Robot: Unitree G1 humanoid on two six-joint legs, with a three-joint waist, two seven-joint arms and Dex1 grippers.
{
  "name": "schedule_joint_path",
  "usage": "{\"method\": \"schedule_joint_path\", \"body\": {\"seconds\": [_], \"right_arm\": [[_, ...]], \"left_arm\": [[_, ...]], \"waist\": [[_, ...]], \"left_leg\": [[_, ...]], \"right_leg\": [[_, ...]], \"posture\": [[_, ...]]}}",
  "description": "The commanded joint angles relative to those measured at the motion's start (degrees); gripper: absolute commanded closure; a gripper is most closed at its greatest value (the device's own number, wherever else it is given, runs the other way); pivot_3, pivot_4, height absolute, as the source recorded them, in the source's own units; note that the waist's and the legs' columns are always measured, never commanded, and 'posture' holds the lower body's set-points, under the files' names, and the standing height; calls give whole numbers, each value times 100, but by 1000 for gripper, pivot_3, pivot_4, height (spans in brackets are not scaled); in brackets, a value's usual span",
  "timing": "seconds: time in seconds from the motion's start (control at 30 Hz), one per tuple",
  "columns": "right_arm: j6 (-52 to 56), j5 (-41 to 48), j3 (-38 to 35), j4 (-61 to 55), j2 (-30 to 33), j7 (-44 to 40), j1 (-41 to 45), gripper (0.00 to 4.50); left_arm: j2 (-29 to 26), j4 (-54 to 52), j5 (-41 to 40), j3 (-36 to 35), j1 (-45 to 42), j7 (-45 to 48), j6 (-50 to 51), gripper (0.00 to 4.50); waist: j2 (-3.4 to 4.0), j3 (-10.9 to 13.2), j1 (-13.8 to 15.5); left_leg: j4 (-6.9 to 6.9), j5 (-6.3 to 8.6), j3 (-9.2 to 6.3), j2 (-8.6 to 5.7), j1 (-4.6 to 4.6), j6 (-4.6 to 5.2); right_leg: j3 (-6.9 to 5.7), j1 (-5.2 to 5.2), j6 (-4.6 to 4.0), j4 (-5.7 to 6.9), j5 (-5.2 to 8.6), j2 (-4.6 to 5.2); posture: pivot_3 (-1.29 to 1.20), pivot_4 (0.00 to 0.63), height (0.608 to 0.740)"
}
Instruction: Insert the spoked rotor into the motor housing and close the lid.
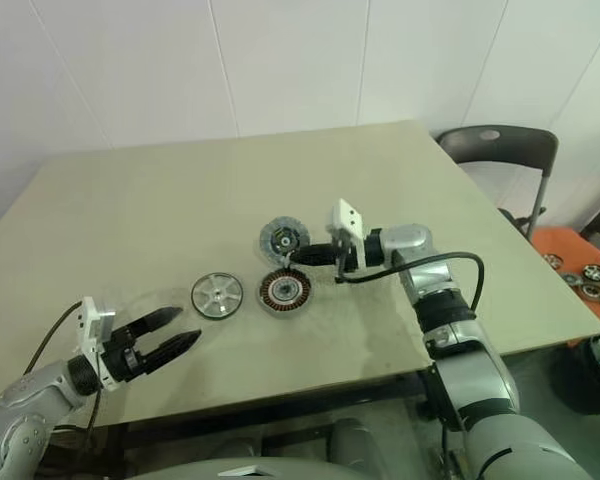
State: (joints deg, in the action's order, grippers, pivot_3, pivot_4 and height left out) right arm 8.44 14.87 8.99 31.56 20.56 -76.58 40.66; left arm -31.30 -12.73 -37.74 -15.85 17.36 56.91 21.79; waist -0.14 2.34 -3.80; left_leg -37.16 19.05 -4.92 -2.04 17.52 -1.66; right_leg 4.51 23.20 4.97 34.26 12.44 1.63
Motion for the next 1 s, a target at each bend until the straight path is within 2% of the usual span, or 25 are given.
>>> {"method": "schedule_joint_path", "body": {"seconds": [0.03,0.13,0.33,0.47,0.57,0.7,0.83,1.0], "right_arm": [[125,310,-405,-269,-200,421,-13,4452],[-228,248,-523,-319,-347,757,-177,4452],[-327,354,-525,-723,-398,801,-626,4452],[-521,297,-482,-570,-233,476,-743,4452],[477,923,-524,-866,59,-370,-754,4452],[655,839,-294,-1007,433,-938,-828,4452],[469,668,-139,-1051,623,-1205,-824,4452],[143,529,-99,-959,592,-1155,-795,4452]], "left_arm": [[-173,318,-47,-230,-28,386,-250,0],[-258,518,-17,-274,-30,585,-377,0],[-369,796,-39,-373,-1,899,-523,0],[-414,997,-30,-405,2,1116,-636,0],[-458,1109,-40,-452,0,1263,-672,0],[-525,1231,-57,-508,-6,1436,-720,0],[-564,1372,-72,-524,-45,1604,-749,0],[-512,1563,-194,-491,-139,1751,-576,0]], "waist": [[0,0,-12],[0,0,-11],[1,0,-2],[1,1,-10],[2,2,-12],[1,1,-3],[2,1,-11],[1,1,-5]], "left_leg": [[1,0,0,0,0,0],[3,0,0,1,2,0],[1,0,2,1,4,0],[1,0,2,1,3,0],[0,0,2,1,3,0],[0,0,2,3,2,1],[0,0,3,3,1,1],[0,0,3,3,1,1]], "right_leg": [[0,2,0,0,0,0],[0,4,1,-1,0,0],[1,3,2,-2,1,4],[1,3,4,-2,3,3],[1,1,22,-1,15,2],[-1,1,22,-2,15,2],[-2,1,23,0,16,1],[-2,1,24,-1,15,0]], "posture": [[0,0,740],[0,0,740],[0,0,740],[0,0,740],[0,0,740],[0,0,740],[0,0,740],[0,0,740]]}}
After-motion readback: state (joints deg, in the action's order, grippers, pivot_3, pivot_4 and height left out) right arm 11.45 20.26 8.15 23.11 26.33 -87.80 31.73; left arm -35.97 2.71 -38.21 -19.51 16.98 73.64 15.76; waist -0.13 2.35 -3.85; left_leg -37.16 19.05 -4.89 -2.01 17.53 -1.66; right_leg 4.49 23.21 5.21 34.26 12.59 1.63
